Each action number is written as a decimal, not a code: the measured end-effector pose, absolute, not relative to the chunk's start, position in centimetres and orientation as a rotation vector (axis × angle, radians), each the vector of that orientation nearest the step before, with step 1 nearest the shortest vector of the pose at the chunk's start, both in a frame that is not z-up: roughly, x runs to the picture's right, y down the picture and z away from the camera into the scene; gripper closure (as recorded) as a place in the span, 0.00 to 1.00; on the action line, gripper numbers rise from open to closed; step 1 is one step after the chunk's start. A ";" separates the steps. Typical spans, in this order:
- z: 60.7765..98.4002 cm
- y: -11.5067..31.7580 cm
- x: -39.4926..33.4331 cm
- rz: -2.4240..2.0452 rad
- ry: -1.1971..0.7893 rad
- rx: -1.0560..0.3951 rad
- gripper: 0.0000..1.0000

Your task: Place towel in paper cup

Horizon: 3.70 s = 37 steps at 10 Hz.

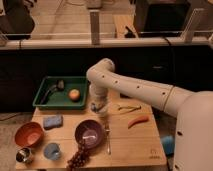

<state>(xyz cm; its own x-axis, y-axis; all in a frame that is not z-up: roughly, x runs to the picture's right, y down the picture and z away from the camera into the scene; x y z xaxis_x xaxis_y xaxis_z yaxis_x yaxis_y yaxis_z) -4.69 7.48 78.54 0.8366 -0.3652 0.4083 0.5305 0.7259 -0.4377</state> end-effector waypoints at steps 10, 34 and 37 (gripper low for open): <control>78.5 6.6 -4.2 -0.532 -0.249 -0.518 0.20; 78.5 6.6 -4.1 -0.532 -0.249 -0.518 0.20; 78.5 6.6 -4.1 -0.531 -0.250 -0.519 0.20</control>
